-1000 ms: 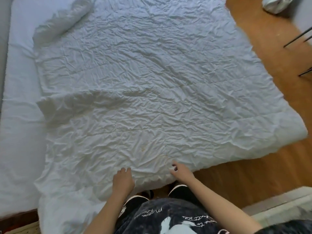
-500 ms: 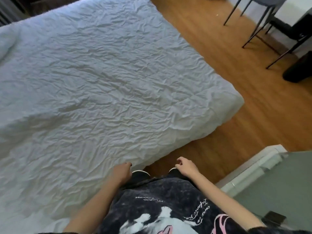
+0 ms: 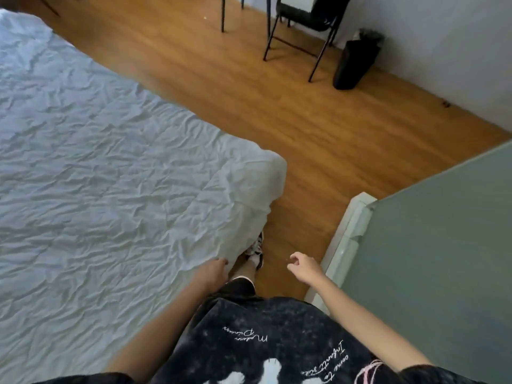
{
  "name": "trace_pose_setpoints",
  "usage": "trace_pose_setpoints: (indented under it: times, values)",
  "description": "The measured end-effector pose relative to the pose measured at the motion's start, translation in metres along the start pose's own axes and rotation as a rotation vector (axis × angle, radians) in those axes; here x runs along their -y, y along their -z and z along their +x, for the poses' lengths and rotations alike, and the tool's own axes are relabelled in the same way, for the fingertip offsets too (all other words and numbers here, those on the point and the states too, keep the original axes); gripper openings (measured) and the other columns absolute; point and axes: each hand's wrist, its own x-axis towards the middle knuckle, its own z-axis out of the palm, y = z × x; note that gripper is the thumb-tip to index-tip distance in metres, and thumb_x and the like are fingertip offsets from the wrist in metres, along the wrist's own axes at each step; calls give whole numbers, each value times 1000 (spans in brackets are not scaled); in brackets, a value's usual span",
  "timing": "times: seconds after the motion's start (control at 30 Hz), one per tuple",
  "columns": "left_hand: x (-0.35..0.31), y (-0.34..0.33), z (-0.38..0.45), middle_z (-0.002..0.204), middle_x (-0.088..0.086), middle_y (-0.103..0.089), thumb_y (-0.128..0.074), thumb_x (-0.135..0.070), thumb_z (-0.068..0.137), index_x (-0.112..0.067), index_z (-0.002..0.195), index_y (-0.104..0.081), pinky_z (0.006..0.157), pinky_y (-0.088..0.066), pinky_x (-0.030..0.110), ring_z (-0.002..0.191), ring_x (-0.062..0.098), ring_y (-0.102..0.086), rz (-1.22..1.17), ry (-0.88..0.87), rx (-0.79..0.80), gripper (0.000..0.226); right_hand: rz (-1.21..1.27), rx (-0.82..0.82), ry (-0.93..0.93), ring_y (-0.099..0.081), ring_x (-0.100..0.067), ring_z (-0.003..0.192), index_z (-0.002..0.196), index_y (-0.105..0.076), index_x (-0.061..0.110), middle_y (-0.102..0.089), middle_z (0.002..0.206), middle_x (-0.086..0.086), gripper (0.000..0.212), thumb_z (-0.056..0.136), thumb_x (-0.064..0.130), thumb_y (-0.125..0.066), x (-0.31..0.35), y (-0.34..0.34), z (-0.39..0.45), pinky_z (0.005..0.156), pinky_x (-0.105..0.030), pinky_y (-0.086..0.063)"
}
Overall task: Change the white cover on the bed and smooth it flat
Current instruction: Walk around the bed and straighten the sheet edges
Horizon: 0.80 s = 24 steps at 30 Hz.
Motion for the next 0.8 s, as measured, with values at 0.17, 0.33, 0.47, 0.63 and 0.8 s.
trace_pose_setpoints:
  times: [0.17,0.33,0.47,0.63,0.8]
  values:
    - [-46,77,113,139,9,-50,-45,-27,97,-17,140,-45,100,-40,33,125,27,-51,76,-62,48,44,73,-33,-128,-56,-20,114,139,-45,21,-55,133,-1,46,95,35,-46,-11,99,49,88,-28,-45]
    - [-107,168,198,140,10,-49,-44,-26,98,-14,141,-43,97,-41,33,124,28,-51,81,-105,45,44,69,-107,-196,-53,-20,120,136,-48,19,-55,134,-2,40,97,29,-46,-9,210,84,93,-28,-41]
    - [-148,226,252,140,11,-49,-41,-26,100,-13,140,-41,95,-42,34,123,29,-51,85,-147,35,42,94,-116,-228,-52,-22,122,134,-50,17,-55,135,-5,40,96,27,-48,-3,280,126,97,-29,-40]
    - [-190,277,326,140,9,-50,-40,-28,100,-14,140,-41,96,-44,36,122,28,-52,62,-104,58,42,45,-31,-201,-55,-20,118,133,-51,20,-57,133,-2,41,94,31,-50,12,363,207,92,-29,-42]
    - [-239,337,401,136,10,-52,-40,-22,99,-11,136,-45,91,-44,35,118,28,-54,-91,26,6,39,-62,44,-122,-55,-22,119,132,-53,16,-58,132,-6,40,93,25,-53,34,478,314,94,-27,-42]
